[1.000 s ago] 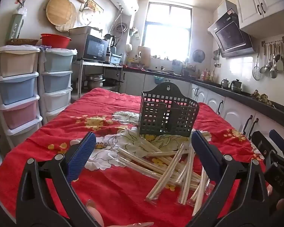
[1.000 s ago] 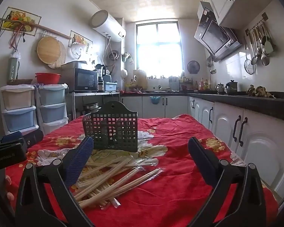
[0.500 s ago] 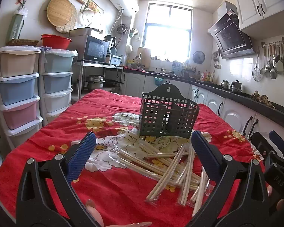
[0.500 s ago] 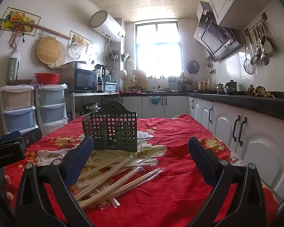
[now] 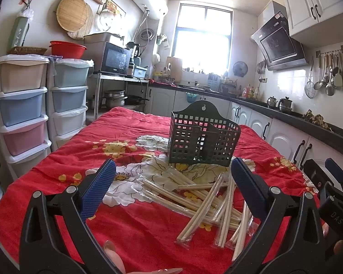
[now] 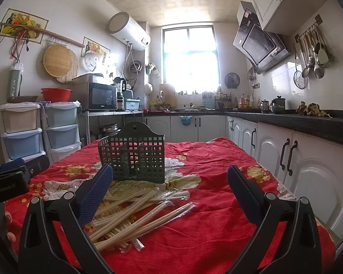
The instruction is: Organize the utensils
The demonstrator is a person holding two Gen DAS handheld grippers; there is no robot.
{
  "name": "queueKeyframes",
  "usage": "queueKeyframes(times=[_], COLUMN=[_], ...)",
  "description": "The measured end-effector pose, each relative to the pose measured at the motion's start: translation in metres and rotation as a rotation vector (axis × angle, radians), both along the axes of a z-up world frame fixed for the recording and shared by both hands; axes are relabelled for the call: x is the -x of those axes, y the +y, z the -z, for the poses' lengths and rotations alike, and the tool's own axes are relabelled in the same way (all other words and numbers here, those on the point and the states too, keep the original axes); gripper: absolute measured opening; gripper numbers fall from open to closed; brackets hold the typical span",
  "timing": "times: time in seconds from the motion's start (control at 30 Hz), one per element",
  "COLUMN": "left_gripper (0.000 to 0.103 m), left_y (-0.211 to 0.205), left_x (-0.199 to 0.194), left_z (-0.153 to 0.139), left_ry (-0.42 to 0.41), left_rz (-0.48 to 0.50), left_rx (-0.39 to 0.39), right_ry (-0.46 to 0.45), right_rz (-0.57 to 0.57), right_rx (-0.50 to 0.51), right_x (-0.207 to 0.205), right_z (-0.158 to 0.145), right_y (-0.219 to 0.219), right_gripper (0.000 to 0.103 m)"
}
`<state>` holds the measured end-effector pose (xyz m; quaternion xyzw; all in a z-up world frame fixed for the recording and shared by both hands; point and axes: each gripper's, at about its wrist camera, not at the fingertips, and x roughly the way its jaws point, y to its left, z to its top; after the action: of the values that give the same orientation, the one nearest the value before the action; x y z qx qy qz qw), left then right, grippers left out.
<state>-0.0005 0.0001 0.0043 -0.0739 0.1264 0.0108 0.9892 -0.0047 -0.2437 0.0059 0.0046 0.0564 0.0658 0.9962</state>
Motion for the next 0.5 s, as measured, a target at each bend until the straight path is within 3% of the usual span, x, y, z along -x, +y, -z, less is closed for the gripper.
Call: queueKeyframes(times=[0.5], left_gripper=[0.093], left_y=[0.0018], left_x=[0.0023], left_z=[0.0013], left_ry=[0.003], left_rz=[-0.002], left_rx=[0.001], right_ry=[0.003], right_rz=[-0.003], right_rx=[0.001], right_x=[0.0006], right_z=[0.0002], right_y=[-0.0003], right_gripper=[0.097])
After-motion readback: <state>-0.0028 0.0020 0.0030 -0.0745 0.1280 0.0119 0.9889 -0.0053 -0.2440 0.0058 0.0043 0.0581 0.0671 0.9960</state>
